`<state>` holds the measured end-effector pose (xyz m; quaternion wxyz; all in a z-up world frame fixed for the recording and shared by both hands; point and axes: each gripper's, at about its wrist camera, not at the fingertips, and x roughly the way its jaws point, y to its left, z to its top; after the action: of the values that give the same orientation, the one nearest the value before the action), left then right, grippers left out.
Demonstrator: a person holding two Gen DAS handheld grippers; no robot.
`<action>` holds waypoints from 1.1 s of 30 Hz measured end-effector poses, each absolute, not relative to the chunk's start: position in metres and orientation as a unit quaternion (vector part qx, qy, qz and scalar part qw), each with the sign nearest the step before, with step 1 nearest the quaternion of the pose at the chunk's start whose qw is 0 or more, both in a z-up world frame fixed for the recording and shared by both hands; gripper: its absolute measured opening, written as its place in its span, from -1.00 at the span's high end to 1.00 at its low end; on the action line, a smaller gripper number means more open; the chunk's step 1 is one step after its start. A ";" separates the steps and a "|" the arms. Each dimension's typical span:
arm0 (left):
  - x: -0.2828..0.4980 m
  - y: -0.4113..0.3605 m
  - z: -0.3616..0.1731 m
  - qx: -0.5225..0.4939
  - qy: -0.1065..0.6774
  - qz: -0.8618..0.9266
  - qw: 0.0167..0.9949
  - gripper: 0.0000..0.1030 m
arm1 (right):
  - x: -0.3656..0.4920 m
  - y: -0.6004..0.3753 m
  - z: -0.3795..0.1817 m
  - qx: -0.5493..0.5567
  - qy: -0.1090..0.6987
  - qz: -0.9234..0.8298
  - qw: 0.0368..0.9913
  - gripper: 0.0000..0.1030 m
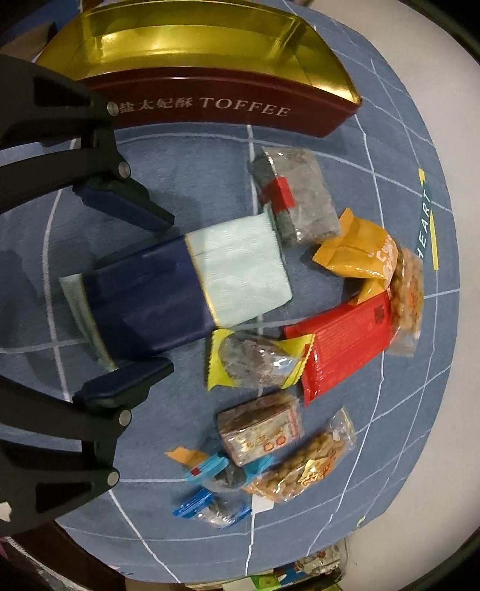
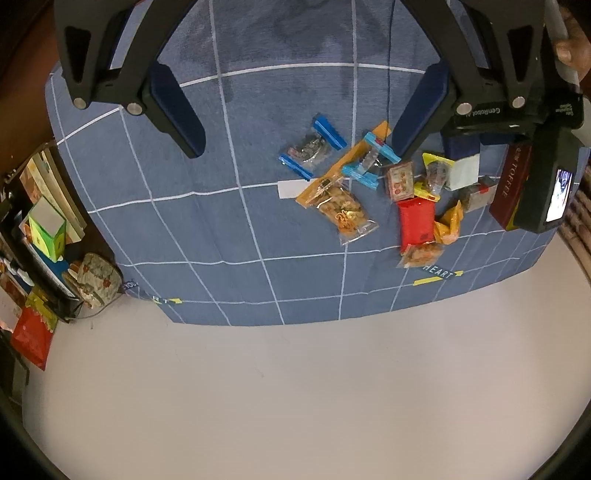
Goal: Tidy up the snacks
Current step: 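Grasp the navy-and-mint snack box with the left gripper, then carry the navy box over the gold tin and release it inside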
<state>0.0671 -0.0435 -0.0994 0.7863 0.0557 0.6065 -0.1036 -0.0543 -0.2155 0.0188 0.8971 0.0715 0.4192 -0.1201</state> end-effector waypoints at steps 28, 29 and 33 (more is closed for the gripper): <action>0.042 -0.014 -0.076 0.046 0.569 -0.106 0.814 0.07 | -0.051 -0.249 -0.001 0.098 0.446 -0.137 0.879 -0.99; 0.041 -0.015 -0.075 0.045 0.568 -0.104 0.815 0.08 | -0.052 -0.249 -0.001 0.100 0.446 -0.137 0.879 -0.99; 0.047 -0.019 -0.072 0.047 0.566 -0.103 0.817 0.10 | -0.051 -0.249 -0.001 0.099 0.448 -0.135 0.878 -0.99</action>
<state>0.0469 -0.0190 -0.0720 0.8169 0.0471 0.5656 -0.1029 -0.0508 -0.2486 -0.0014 0.8783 0.0991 0.4479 -0.1351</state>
